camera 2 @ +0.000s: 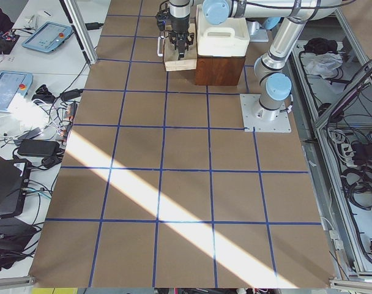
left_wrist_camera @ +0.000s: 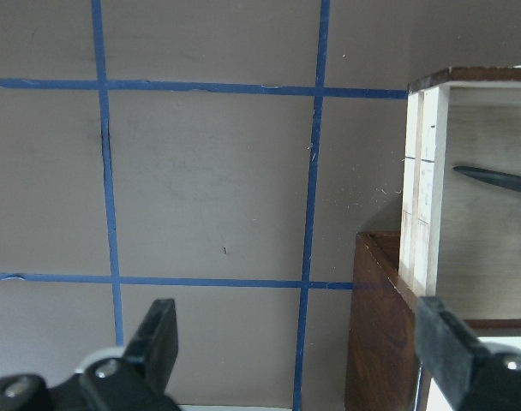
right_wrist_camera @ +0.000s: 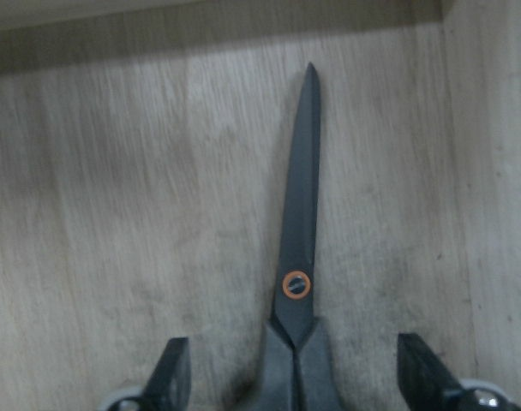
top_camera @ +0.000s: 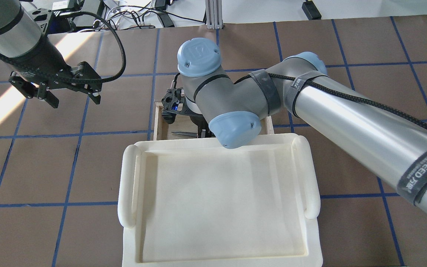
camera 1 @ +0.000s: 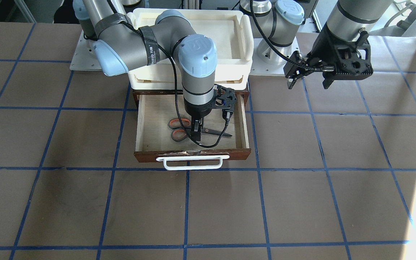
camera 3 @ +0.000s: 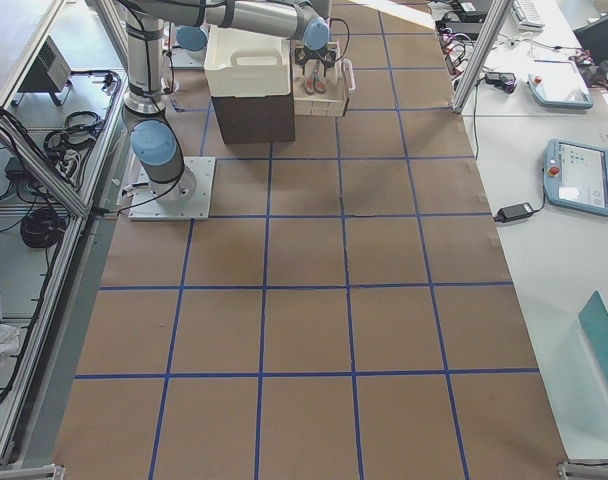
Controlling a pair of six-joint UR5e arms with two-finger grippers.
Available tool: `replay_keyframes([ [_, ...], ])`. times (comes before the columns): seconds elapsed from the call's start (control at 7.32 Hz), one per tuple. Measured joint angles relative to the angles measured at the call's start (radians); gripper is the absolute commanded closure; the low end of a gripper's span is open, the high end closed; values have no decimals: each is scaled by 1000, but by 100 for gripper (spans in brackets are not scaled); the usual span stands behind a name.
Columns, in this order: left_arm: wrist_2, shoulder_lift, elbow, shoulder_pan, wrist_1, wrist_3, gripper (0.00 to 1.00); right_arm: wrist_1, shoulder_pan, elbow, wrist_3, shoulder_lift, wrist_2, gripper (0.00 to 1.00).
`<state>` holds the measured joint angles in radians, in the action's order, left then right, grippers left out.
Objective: Put scissors in drawer and close it
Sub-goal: 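Lower the scissors into the drawer and open the right gripper, then raise the right gripper away from the drawer while the left arm starts moving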
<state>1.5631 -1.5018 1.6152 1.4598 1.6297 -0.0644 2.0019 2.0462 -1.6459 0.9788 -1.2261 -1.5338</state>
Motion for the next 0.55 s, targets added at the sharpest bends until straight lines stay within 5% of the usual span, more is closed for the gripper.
replay_keyframes([
  [0.55,21,3,-7,0,5,11,0,-188,-74,181,2,-28,9,0],
])
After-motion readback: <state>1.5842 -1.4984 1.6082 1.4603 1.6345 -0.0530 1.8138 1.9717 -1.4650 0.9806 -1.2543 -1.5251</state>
